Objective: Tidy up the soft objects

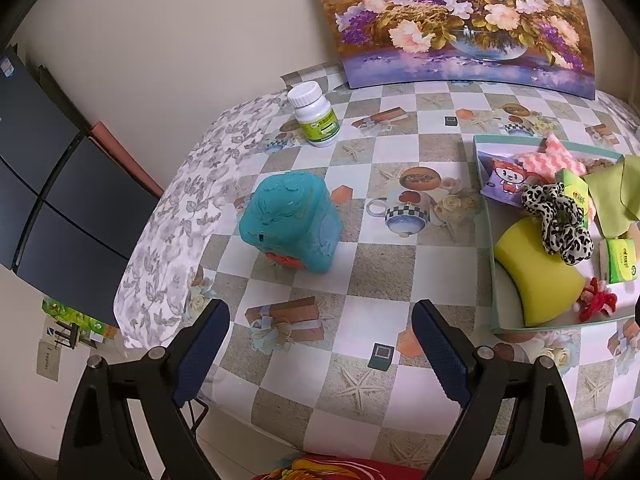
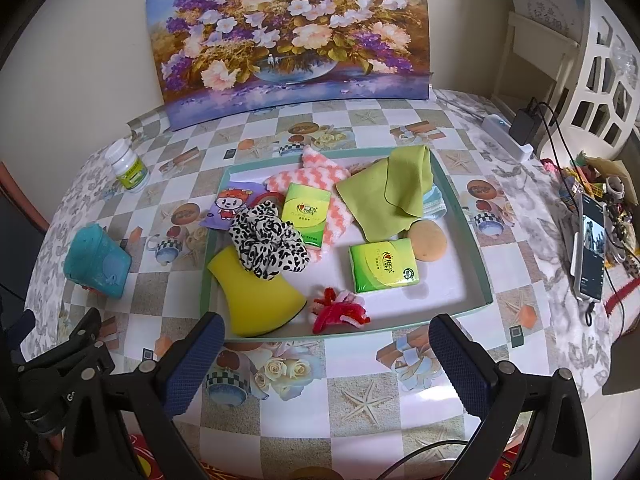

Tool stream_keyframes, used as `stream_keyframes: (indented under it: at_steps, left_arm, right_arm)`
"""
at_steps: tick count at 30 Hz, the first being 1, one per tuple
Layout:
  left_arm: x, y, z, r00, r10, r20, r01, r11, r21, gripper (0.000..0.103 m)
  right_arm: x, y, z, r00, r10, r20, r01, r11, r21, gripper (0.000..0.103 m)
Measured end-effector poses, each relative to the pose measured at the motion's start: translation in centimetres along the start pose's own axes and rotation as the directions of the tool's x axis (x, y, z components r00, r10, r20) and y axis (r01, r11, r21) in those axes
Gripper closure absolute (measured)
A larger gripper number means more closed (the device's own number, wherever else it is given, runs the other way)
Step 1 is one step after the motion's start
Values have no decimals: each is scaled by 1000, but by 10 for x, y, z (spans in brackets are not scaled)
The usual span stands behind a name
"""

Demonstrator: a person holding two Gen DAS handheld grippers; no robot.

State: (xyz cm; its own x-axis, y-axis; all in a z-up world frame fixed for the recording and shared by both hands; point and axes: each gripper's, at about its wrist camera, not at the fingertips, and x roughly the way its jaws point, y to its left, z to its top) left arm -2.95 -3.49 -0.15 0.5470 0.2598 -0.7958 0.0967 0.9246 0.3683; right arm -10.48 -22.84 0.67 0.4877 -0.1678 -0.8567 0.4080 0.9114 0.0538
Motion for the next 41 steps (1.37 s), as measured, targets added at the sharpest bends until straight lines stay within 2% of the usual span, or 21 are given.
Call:
stream_keyframes:
  at_steps: [41]
  left_arm:
    - [-2, -2, 0, 1000, 14, 9, -14, 1000, 10, 10]
  right_arm:
    - [1, -1, 0, 1000, 4, -2, -4, 1000, -1, 0]
